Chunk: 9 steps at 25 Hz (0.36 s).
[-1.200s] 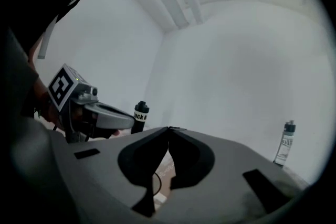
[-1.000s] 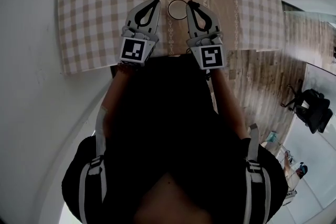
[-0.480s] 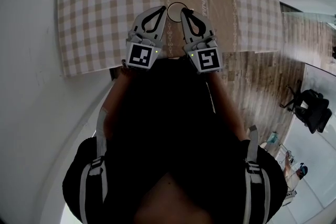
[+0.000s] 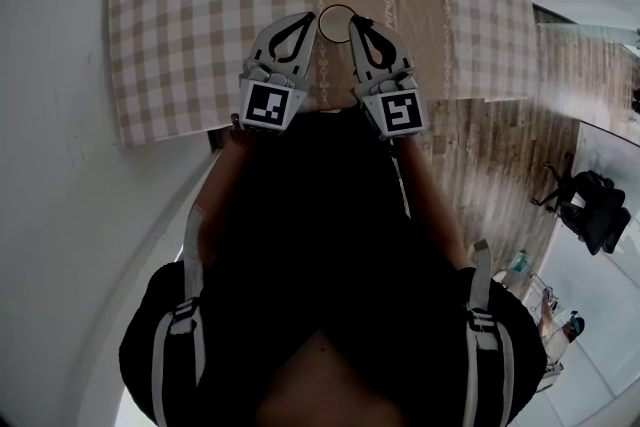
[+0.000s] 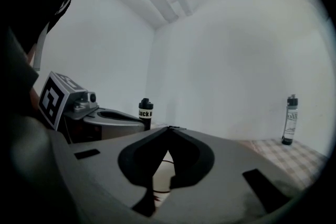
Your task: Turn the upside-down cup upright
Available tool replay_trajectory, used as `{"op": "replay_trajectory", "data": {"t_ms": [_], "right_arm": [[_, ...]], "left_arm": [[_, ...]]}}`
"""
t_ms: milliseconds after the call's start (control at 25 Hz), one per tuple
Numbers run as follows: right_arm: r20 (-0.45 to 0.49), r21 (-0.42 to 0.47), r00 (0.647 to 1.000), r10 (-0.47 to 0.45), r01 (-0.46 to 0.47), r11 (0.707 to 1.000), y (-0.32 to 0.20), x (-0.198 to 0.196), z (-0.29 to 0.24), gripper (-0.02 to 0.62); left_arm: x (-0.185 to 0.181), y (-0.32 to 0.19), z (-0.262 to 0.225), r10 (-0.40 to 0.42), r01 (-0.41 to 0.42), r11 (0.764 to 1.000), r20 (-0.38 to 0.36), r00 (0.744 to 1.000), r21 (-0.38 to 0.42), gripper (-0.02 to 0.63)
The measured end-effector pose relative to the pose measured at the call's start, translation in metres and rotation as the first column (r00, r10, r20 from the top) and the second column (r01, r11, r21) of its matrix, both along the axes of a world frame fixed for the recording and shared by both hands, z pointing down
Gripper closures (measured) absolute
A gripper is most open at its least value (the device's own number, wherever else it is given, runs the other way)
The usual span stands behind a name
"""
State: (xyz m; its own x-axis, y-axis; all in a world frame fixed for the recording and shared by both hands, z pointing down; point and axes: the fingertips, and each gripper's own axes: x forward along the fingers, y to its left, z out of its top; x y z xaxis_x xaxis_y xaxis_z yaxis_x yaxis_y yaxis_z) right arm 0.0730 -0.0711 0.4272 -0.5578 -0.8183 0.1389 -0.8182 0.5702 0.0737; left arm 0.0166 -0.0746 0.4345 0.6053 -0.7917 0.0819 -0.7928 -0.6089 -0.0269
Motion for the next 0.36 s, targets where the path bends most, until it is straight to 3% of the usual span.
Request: {"op": "replay_trajectory", "data": {"t_ms": [360], "right_arm": [[0.009, -0.002, 1.0, 0.003, -0.003, 1.0, -0.0052, 0.0058, 0.001, 0.589]], "left_arm": [[-0.002, -0.0019, 0.0019, -0.007, 0.007, 1.0, 0.005, 1.0, -0.001, 0.606]]}}
